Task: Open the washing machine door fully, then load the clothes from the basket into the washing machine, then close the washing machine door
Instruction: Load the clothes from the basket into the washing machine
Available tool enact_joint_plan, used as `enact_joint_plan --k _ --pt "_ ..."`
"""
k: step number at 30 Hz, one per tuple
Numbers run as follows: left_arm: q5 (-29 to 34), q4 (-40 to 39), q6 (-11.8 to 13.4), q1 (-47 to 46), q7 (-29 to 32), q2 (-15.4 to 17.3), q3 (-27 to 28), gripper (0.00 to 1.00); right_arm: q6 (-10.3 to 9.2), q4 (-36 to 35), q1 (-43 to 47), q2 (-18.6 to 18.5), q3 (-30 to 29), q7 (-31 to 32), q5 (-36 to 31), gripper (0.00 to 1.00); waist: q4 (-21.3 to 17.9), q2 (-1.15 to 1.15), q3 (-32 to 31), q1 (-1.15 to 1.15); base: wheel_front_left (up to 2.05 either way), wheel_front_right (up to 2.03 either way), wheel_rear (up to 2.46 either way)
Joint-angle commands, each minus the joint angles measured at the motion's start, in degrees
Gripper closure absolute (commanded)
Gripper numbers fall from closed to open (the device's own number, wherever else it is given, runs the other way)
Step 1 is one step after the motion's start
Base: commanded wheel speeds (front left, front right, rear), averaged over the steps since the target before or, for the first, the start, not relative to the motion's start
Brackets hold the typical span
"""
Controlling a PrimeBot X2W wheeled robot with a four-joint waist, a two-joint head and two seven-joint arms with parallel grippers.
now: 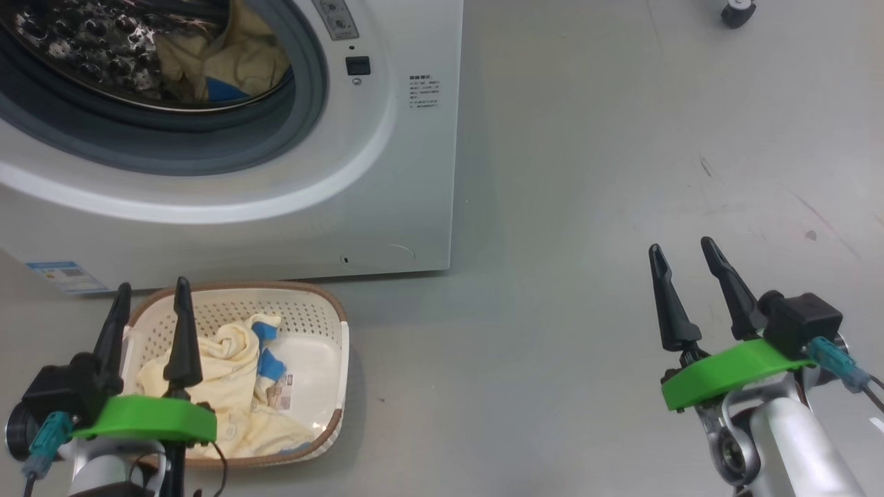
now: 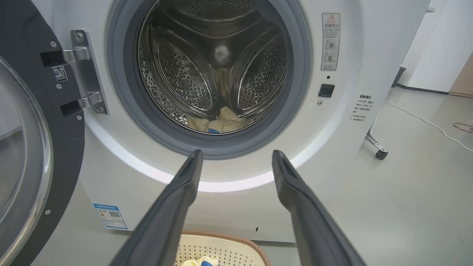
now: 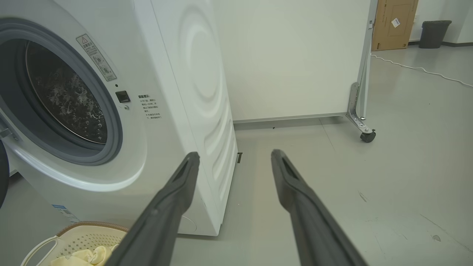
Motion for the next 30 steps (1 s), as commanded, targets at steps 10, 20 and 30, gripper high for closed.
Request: enact_joint_plan --k 10,20,30 --pt "0.47 -1.17 -0.72 -0.94 -0.62 -0.02 2.77 0.00 0.00 -1.66 -1.72 -0.10 1.19 -0.55 0.04 0.00 -0.05 0.00 0.00 0.00 0.00 0.00 0.00" --pt "0.84 -0.96 -0.81 -1.13 -0.62 -0.51 2.90 0.00 0.00 -1.82 -1.81 -0.10 1.18 -0.55 -0.20 0.00 0.09 0.00 0.53 0.00 0.00 0.00 0.00" --pt "0.01 0.23 -0.83 -2.35 -0.62 -0.26 1.89 0.00 0.00 -2.56 -2.53 -0.10 1.02 -0.55 -0.75 0.00 0.17 0.00 4.41 0.00 0.00 0.00 0.00"
